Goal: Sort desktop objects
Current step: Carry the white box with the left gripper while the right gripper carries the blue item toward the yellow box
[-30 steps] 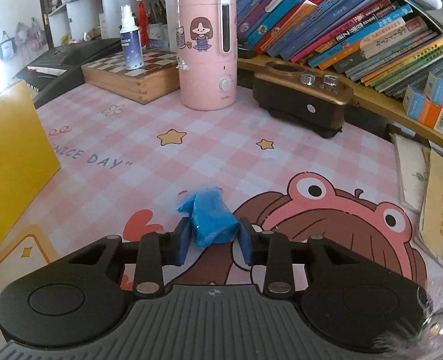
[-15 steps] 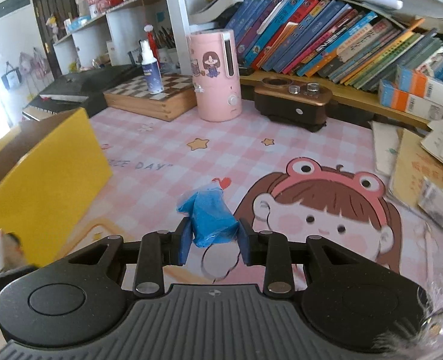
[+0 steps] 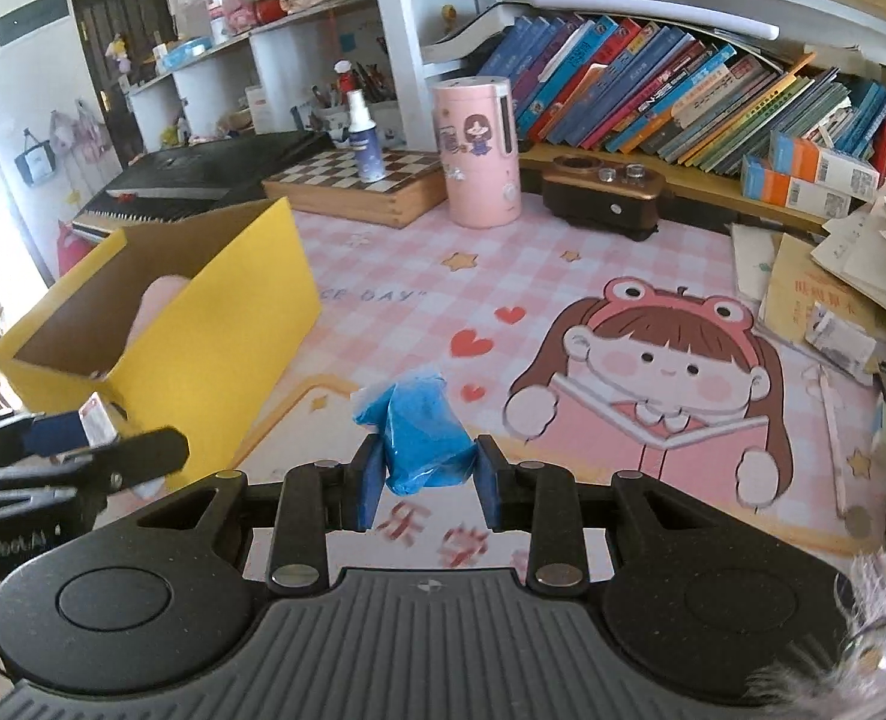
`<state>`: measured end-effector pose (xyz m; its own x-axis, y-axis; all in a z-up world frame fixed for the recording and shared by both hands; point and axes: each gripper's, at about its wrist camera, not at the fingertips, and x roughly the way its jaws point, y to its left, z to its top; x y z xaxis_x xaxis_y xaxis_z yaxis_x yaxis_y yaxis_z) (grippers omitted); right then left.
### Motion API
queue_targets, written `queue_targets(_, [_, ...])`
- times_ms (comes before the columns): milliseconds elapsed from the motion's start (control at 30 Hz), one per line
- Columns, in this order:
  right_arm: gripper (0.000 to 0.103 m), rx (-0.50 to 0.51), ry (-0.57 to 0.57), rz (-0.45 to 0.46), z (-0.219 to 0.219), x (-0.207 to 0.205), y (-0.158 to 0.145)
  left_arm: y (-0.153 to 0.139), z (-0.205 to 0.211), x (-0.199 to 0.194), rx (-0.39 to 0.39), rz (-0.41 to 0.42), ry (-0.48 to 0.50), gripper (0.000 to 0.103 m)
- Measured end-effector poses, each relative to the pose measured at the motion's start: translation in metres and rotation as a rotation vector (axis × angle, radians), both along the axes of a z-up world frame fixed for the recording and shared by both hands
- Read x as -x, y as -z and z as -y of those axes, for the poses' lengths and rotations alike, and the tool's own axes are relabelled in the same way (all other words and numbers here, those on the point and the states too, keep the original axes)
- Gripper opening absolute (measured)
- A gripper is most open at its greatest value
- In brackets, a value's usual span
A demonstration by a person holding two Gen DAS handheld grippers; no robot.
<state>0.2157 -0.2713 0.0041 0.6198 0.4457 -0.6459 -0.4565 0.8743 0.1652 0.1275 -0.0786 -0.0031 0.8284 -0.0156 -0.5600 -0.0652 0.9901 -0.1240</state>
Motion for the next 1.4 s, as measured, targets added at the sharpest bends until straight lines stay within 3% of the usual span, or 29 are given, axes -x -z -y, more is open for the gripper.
queue_targets(867, [0.029, 0.063, -0.015, -0.071, -0.088, 0.129, 0.012, 0.020, -0.079, 0.098, 0.036, -0.070, 0.078, 0.055])
queue_targets(1400, [0.029, 0.044, -0.092, -0.062, -0.139, 0.181, 0.010, 0.013, -0.115, 0.151, 0.002, -0.034, 0.024, 0.055])
